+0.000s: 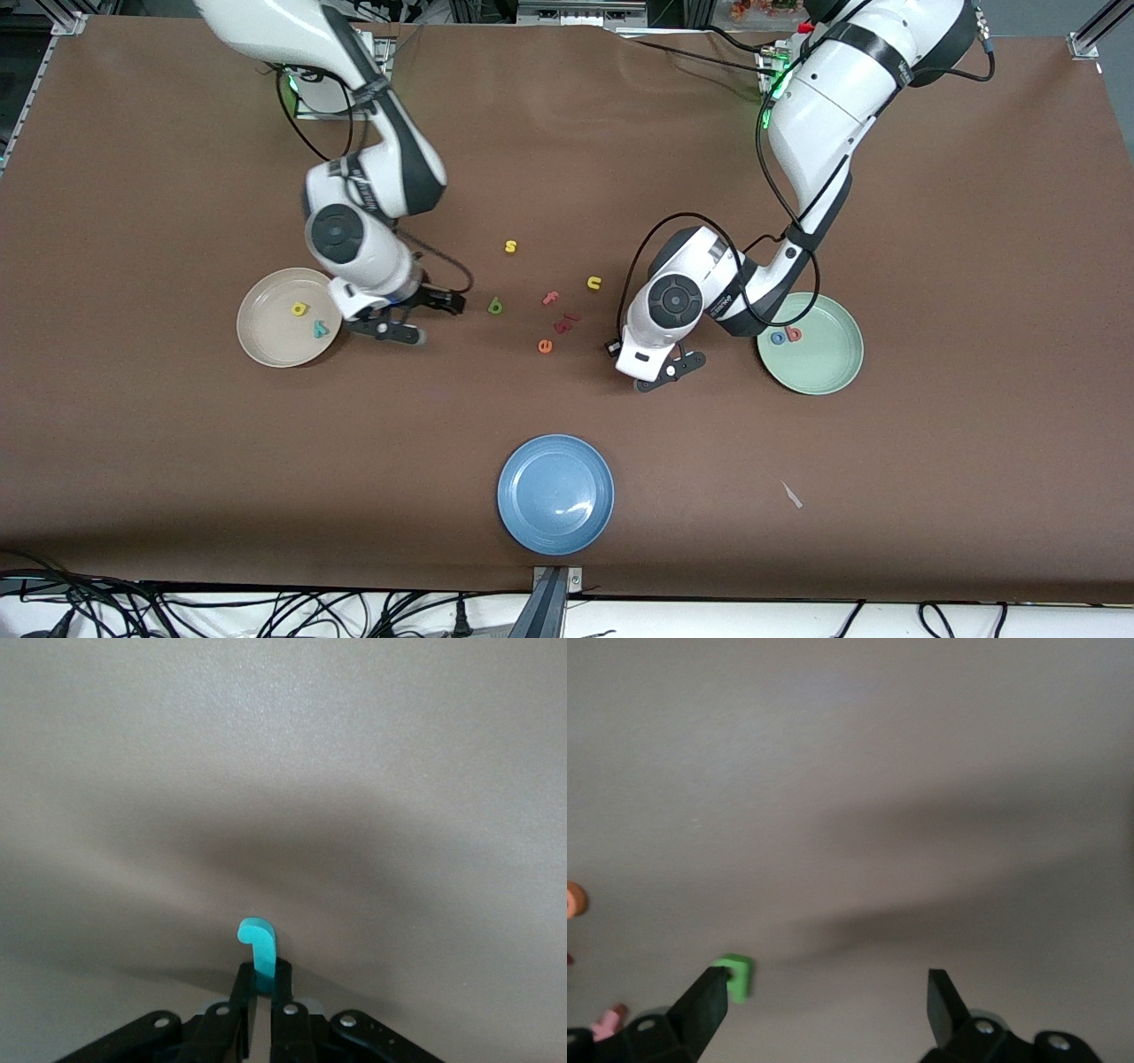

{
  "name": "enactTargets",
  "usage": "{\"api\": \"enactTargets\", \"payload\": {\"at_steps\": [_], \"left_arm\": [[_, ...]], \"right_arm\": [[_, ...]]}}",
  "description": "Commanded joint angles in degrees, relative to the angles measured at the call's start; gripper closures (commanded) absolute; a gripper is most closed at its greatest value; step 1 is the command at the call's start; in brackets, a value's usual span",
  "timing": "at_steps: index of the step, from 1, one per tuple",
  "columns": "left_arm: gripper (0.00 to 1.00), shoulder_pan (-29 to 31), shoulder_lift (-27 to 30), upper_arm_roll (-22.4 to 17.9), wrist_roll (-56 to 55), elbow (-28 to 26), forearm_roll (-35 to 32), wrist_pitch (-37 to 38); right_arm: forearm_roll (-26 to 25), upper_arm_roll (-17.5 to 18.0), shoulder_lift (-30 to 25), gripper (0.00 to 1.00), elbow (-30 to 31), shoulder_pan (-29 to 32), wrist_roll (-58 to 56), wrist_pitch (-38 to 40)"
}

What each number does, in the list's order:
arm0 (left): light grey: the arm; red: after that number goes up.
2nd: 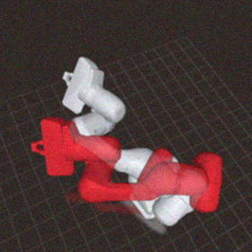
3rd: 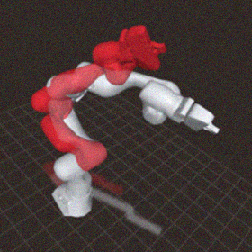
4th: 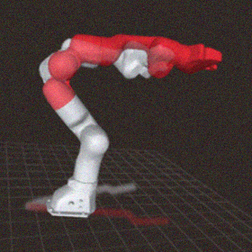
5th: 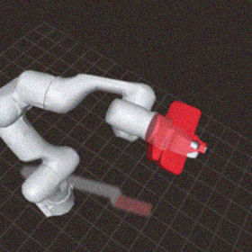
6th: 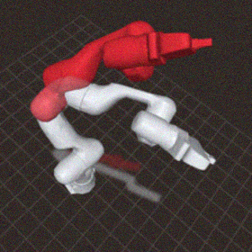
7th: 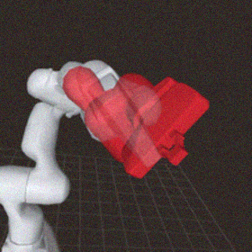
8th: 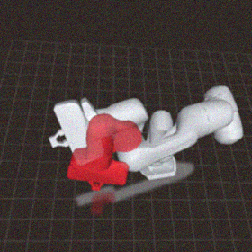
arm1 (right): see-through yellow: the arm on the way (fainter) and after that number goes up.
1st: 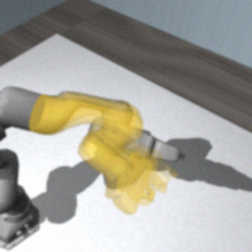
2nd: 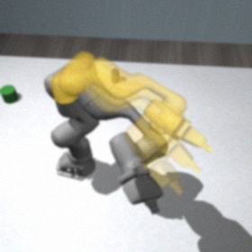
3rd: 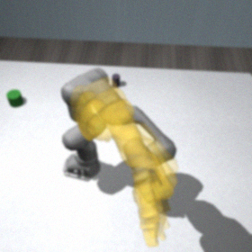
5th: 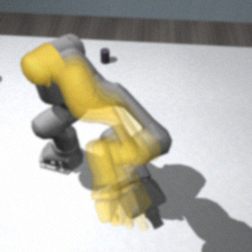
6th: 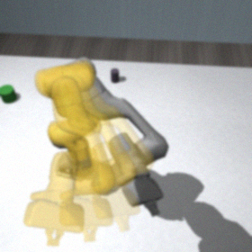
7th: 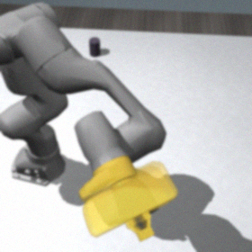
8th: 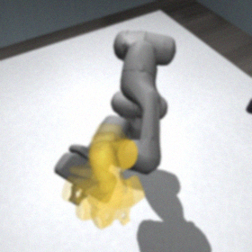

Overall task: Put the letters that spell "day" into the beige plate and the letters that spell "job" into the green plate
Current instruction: 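Grasp the cyan letter with the left gripper while the right gripper reaches green, then drop the cyan letter in the green plate while the right gripper grasps green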

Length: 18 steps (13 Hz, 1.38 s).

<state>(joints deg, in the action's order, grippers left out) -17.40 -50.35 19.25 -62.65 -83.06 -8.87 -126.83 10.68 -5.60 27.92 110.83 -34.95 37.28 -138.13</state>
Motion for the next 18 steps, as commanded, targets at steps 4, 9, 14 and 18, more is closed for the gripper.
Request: {"api": "enactTargets", "payload": {"at_steps": [4,9,14,18], "left_arm": [[1.00,3.4,5.0,-0.1,1.3,1.2,-1.5,9.6],[1.00,12.5,10.4,0.3,19.0,-2.5,-1.3,20.0],[1.00,21.5,14.2,0.3,34.1,-9.7,-1.5,20.0],[1.00,27.0,13.4,0.1,44.8,-12.1,-5.3,19.0]], "right_arm": [[0.3,-0.6,6.3,0.00,-4.5,-5.6,11.5,-5.0],[0.3,-0.6,9.6,0.08,-6.7,-6.1,12.7,-5.1],[0.7,-0.5,9.9,0.25,-6.7,-6.1,12.8,-5.1],[0.8,-0.4,9.9,0.42,-6.6,-6.2,12.9,-5.0]]}}
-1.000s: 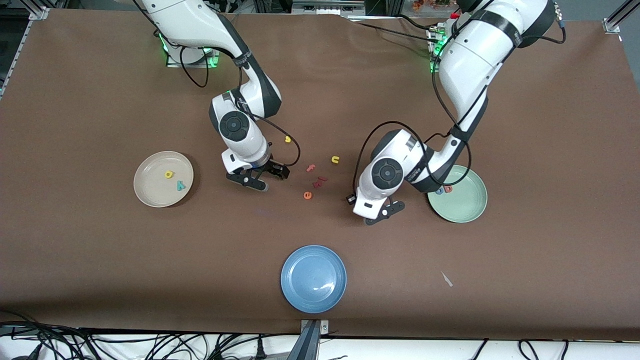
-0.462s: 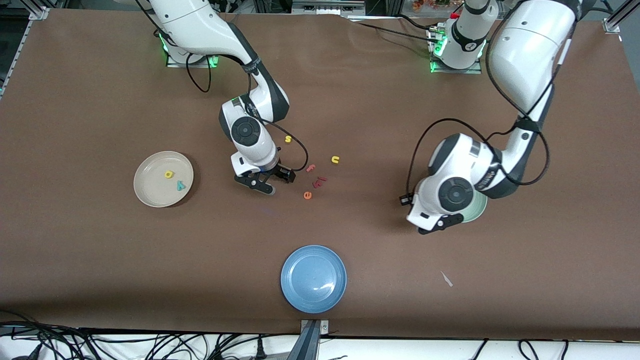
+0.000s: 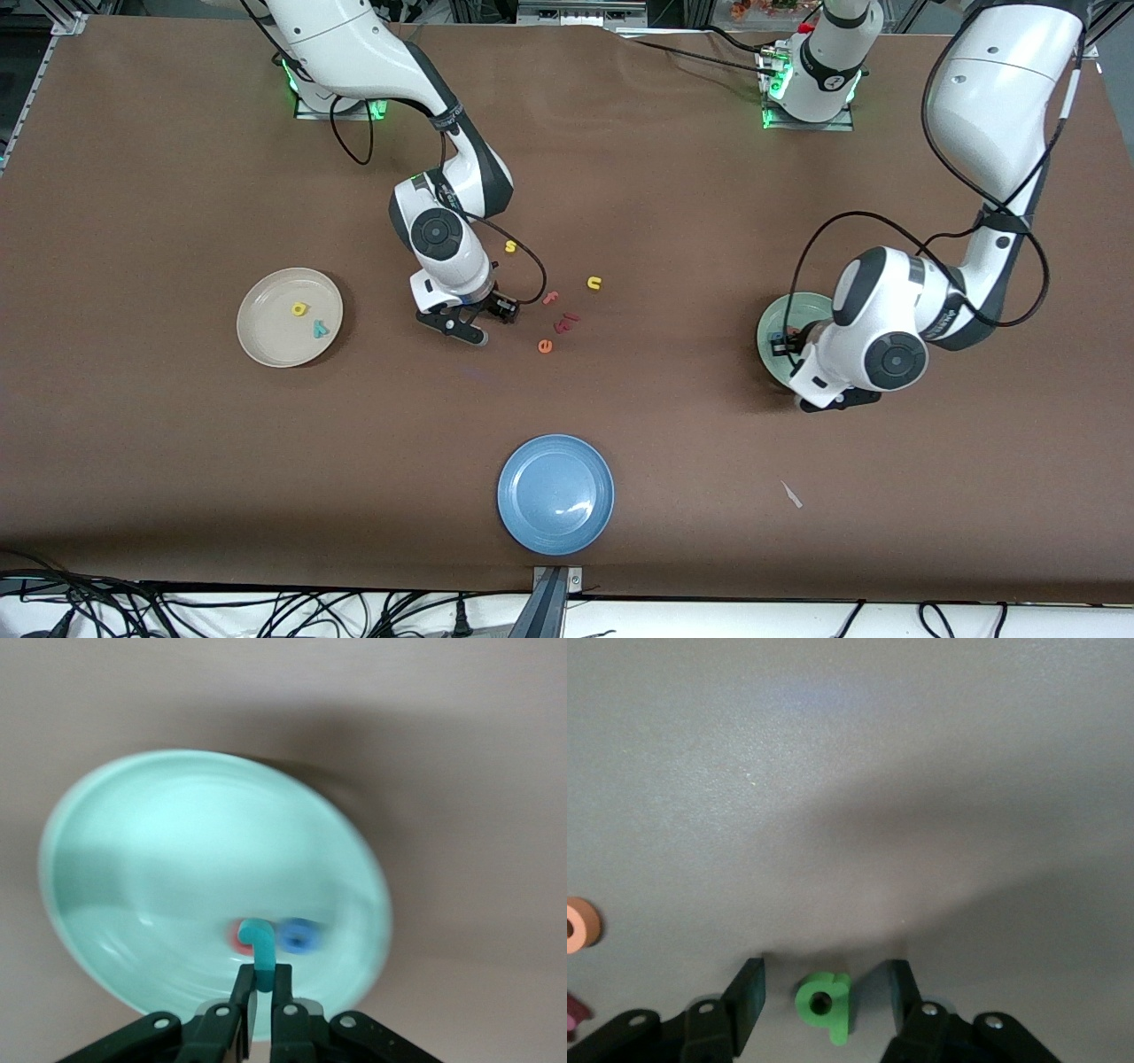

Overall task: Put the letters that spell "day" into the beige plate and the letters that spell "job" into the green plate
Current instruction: 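Drop the cyan letter in the green plate while the right gripper grasps green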

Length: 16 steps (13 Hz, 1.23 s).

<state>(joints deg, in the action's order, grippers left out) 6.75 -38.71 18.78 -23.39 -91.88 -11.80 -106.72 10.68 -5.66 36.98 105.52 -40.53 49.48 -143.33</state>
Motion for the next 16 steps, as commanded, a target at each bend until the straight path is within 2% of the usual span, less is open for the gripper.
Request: {"api": "enactTargets", "payload": {"at_steps": [1,2,3,5,7,10,15,16], "left_arm": [[1.00,4.1,1.4,0.6,9.2,-4.0,-2.4,-2.0],[1.00,4.8,1.4,0.6,12.3,-4.7,-2.3,-2.9],[0.91,5.0,1.3,0.6,12.9,-5.1,-2.3,-3.1],[0.02,4.9,1.3,0.6,13.0,-4.9,-2.3,-3.0],[0.00,4.6,1.5,0.7,13.0,-4.5,-2.3,-2.5],[0.00,4.2,3.7,1.1,12.8,-4.0,-2.2,-2.3],[0.00,4.2,10.9,4.9,12.8,-3.0,-1.7,-0.1],[0.00,4.2,12.2,5.4,13.1,-1.6,-1.7,1.5]], "right_arm": [[0.9,-0.3,0.8,0.42,-1.3,-0.8,0.9,0.2],[1.0,-0.3,0.8,0.43,-1.3,-1.0,1.2,0.2],[1.0,-0.3,0.8,0.45,-1.4,-1.0,1.4,0.2],[1.0,-0.3,0.8,0.45,-1.3,-1.0,1.4,0.2],[1.0,-0.3,0.8,0.47,-1.3,-1.0,1.3,0.3],[1.3,-0.2,0.8,0.59,-1.3,-1.0,1.3,0.5],[1.4,0.0,1.3,0.69,-1.4,-0.8,1.1,0.9],[1.3,0.0,1.3,0.78,-1.4,-0.8,1.1,0.9]]}}
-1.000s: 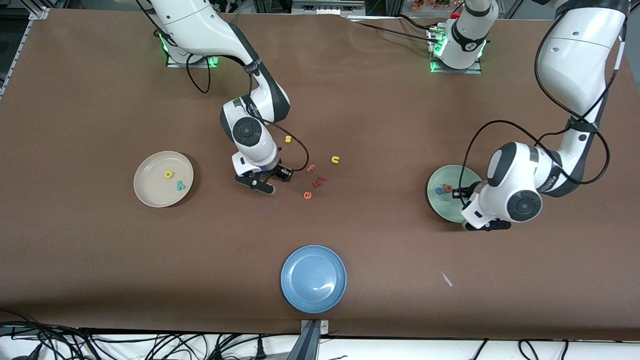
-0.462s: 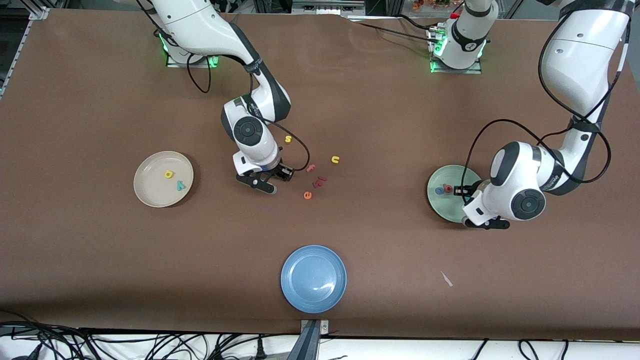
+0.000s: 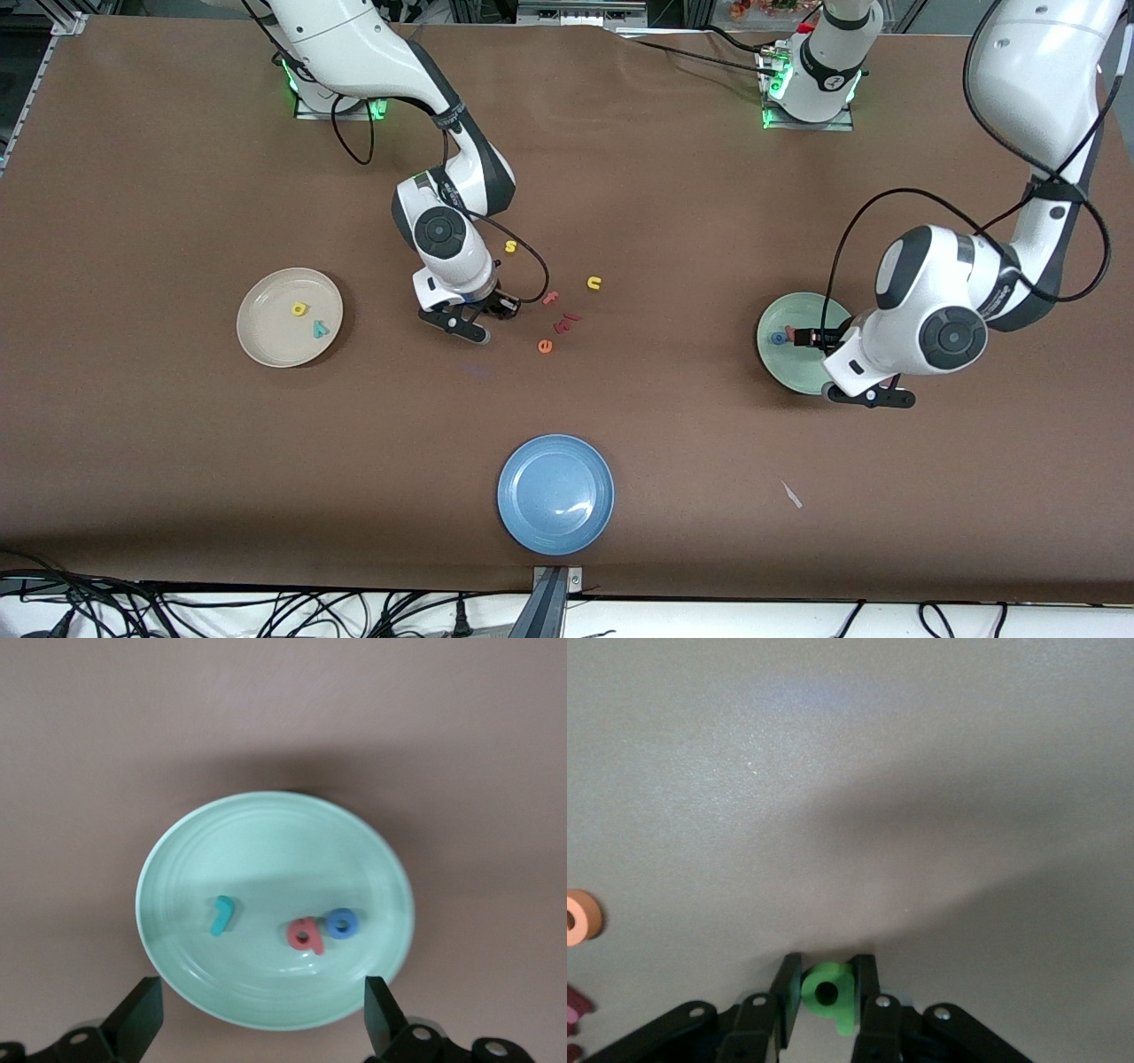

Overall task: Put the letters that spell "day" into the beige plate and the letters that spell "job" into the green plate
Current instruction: 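Carry the green letter to the cream plate while the left gripper withdraws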

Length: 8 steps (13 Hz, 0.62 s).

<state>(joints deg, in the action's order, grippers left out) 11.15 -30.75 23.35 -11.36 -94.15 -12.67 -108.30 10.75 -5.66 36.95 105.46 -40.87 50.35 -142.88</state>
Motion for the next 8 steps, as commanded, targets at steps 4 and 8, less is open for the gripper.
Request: {"api": "enactTargets", "payload": {"at_steps": [4,8], "left_arm": [[0.00,-0.1,7.7,2.6,1.2,9.0,1.1,6.4],[0.00,-0.4,9.3,2.7,0.8,20.4,4.4,19.5]], "right_arm": [[1.2,-0.2,1.2,0.98,-7.6,1.1,-0.6,10.2],[0.8,-1.5,-1.6,0.98,-11.8,5.0,-11.9,24.2]]}}
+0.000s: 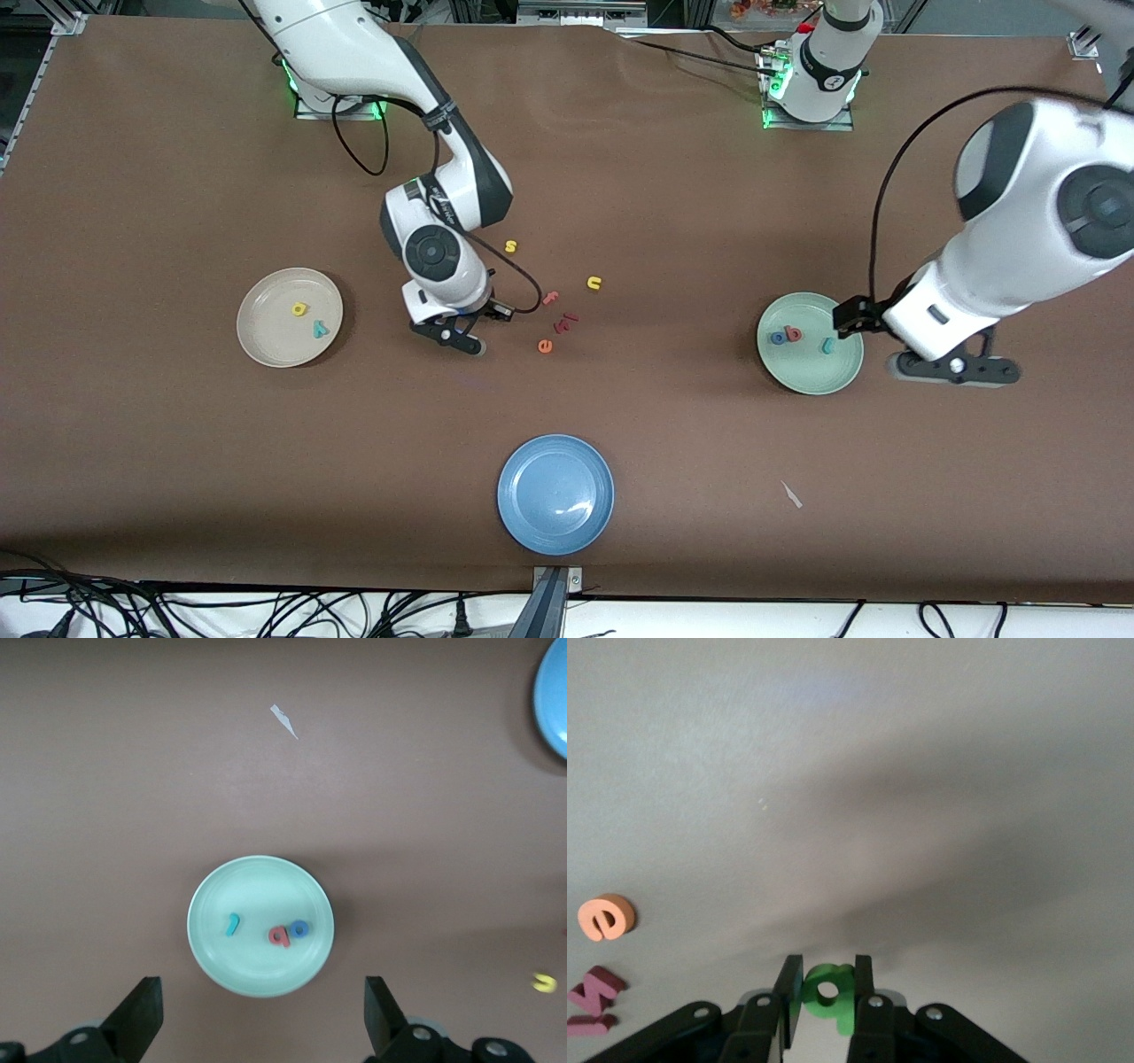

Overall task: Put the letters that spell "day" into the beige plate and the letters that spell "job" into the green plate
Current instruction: 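Carry the green letter to the cream plate while the left gripper withdraws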

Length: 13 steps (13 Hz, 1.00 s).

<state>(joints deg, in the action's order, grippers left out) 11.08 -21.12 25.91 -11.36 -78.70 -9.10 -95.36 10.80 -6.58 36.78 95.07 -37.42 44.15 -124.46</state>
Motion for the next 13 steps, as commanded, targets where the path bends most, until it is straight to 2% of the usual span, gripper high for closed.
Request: {"api": "enactTargets", "payload": {"at_steps": [1,2,3,4,5,6,7,9,11,12,13], "left_arm": [[0.00,-0.1,-0.2,0.1,0.7,6.2,1.4,11.5],[0.00,0.0,2.0,-0.8,1.3,6.3,1.9,13.3],[0.00,-2.4,5.6,-2.6,0.7,4.7,1.5,13.5],[0.00,-6.6,8.2,-8.0,1.3,1.1,2.5,13.0],[0.00,-7.7,10.2,-11.6,1.5,-0.6,4.9,11.6],[0.00,-7.7,11.2,-12.5,1.7,-2.2,6.4,10.6],[0.00,-8.7,13.4,-14.6,3.1,-4.8,6.6,7.9],[0.00,-11.2,20.0,-19.6,5.3,-13.7,8.2,1.0],[0.00,-10.3,23.6,-22.0,5.6,-18.4,17.4,-0.7],[0.00,-10.3,24.1,-22.0,5.6,-18.7,17.8,-0.7],[0.00,-10.5,24.2,-22.0,5.9,-18.5,17.5,-0.6]], "right_arm": [[0.1,-2.5,-2.4,0.99,-1.0,1.6,-9.7,8.1],[-0.1,-4.0,-3.2,1.00,0.0,1.6,-13.4,8.5],[-0.4,-4.7,-4.0,1.00,1.3,1.6,-15.6,8.5],[-1.7,-5.9,-4.7,1.00,2.0,1.6,-17.2,8.6],[-2.4,-7.1,-5.1,1.00,3.1,1.6,-20.0,8.6],[-2.4,-9.2,-5.2,1.00,3.6,1.6,-24.0,8.8],[-2.4,-11.6,-5.5,1.00,4.1,1.6,-29.4,9.5],[-2.3,-16.7,-4.9,1.00,4.1,1.8,-40.0,10.4],[-2.3,-17.9,-4.7,1.00,4.1,5.4,-47.5,10.5],[-2.3,-17.9,-4.4,1.00,4.2,7.2,-50.0,10.5],[-2.3,-17.9,-3.9,0.94,4.2,8.8,-52.7,10.5]]}}
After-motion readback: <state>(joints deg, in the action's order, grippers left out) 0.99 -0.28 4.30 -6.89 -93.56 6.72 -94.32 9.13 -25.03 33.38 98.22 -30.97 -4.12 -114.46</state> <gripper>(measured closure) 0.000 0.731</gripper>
